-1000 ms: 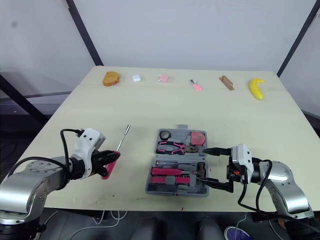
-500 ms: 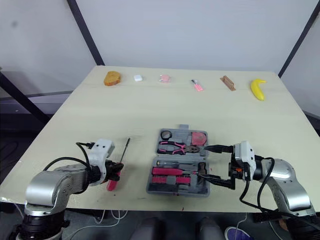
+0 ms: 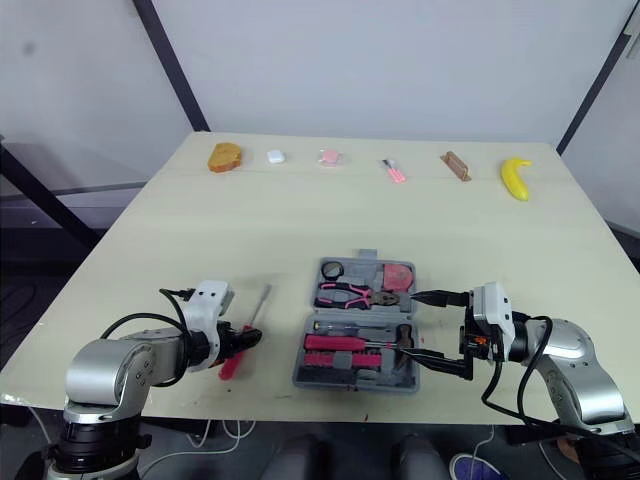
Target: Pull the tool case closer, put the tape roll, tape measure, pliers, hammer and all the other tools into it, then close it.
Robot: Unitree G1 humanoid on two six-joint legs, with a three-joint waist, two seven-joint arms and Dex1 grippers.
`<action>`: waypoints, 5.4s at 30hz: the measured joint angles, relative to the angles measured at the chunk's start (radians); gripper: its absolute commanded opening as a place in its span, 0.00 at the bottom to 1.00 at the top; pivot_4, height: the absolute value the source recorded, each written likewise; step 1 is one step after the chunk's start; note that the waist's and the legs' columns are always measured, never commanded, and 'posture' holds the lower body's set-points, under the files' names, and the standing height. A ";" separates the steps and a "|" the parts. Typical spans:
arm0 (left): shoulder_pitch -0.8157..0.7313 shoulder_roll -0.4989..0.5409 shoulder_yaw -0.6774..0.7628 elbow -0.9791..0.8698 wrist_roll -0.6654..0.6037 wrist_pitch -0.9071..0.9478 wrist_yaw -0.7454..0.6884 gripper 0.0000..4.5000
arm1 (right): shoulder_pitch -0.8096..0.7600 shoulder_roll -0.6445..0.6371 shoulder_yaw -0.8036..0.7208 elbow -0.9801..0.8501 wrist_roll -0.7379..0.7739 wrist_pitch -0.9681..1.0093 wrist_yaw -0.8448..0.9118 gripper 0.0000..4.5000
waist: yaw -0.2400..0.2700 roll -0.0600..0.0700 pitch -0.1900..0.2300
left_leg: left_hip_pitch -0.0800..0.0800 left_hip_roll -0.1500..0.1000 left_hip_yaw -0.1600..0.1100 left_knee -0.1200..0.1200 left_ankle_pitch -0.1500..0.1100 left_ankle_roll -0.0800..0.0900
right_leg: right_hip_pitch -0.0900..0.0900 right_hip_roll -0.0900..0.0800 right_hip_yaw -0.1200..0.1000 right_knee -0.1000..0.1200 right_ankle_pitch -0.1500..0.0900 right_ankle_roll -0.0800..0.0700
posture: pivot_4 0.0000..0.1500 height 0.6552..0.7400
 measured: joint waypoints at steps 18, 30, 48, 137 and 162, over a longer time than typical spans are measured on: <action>0.333 -0.123 -0.047 0.045 0.110 -0.720 0.033 0.97 | 0.024 0.006 0.001 -0.005 -0.016 -0.013 -0.003 1.00 | 0.006 0.001 -0.001 | 0.001 -0.001 0.002 -0.002 0.000 0.000 | 0.000 -0.005 -0.001 -0.001 0.000 0.000 | 1.00 1.00; 0.333 -0.163 -0.054 0.148 0.131 -0.894 0.011 0.14 | 0.024 0.006 0.001 -0.027 -0.017 -0.003 -0.012 1.00 | 0.008 0.008 -0.004 | 0.002 -0.001 0.002 -0.002 0.000 0.000 | 0.001 -0.003 -0.001 -0.001 0.000 0.000 | 1.00 1.00; 0.369 0.131 -0.061 0.042 0.063 -0.930 -0.284 0.14 | 0.024 -0.005 0.000 -0.047 0.003 0.024 -0.001 1.00 | 0.001 0.006 -0.004 | 0.001 0.000 0.001 -0.002 0.000 0.000 | 0.001 0.000 -0.001 -0.002 0.000 0.000 | 1.00 1.00; -0.342 0.155 -0.728 0.186 0.165 -0.829 -0.887 0.73 | 0.257 -0.087 -0.140 -0.081 -0.018 -0.042 -0.005 1.00 | 0.011 0.005 0.000 | -0.001 -0.001 0.002 0.000 0.000 0.001 | 0.000 0.005 0.003 -0.002 -0.001 0.001 | 1.00 1.00; -0.137 0.064 -0.637 0.574 0.181 -1.447 -0.970 0.01 | 0.206 -0.078 -0.110 -0.077 -0.024 -0.035 -0.022 1.00 | 0.026 0.006 -0.001 | 0.000 -0.001 0.003 0.001 0.000 0.001 | 0.000 0.005 0.003 -0.002 -0.001 0.001 | 1.00 1.00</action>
